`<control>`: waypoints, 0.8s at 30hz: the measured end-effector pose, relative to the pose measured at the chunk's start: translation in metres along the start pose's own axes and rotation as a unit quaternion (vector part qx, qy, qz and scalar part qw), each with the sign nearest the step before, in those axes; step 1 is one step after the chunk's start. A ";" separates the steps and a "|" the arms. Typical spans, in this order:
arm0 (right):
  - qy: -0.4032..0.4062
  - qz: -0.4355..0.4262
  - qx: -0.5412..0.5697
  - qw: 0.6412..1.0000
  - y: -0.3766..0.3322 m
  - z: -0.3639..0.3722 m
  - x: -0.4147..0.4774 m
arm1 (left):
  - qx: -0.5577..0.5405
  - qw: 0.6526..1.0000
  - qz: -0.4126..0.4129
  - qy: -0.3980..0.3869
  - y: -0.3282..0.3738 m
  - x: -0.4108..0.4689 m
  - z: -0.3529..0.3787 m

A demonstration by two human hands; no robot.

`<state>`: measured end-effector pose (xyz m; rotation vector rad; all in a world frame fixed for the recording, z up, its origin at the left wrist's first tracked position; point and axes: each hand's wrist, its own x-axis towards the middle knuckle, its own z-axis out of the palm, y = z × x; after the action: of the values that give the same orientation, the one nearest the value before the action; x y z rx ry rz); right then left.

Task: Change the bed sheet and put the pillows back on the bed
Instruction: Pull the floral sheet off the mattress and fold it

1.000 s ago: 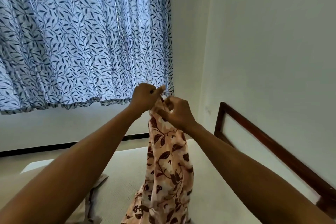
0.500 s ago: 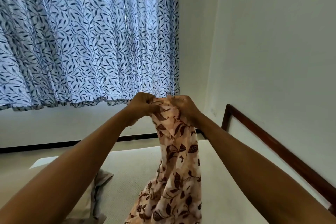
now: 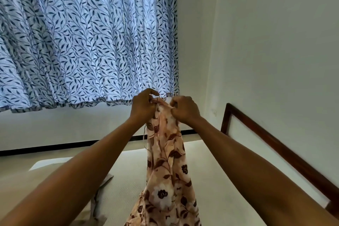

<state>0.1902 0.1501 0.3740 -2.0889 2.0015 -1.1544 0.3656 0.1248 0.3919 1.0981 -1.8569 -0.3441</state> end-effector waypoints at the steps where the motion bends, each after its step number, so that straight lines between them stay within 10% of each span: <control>1: 0.010 0.020 -0.007 1.000 0.009 0.000 -0.002 | 0.020 1.000 0.006 -0.002 -0.002 0.001 -0.002; 8: -0.073 -0.014 0.158 0.985 -0.014 0.013 -0.009 | 0.082 0.993 -0.003 -0.082 -0.004 0.002 -0.007; 14: 0.006 0.064 -0.094 0.993 0.001 0.050 -0.021 | 0.110 0.990 0.014 -0.089 -0.001 0.011 -0.008; 24: -0.055 0.306 -0.121 0.943 0.133 0.026 -0.062 | 0.123 0.954 -0.199 0.185 -0.051 0.023 -0.073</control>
<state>0.0963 0.1691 0.2596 -1.3686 2.5572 -0.6904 0.4490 0.0917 0.4122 1.5948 -1.3641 -0.1201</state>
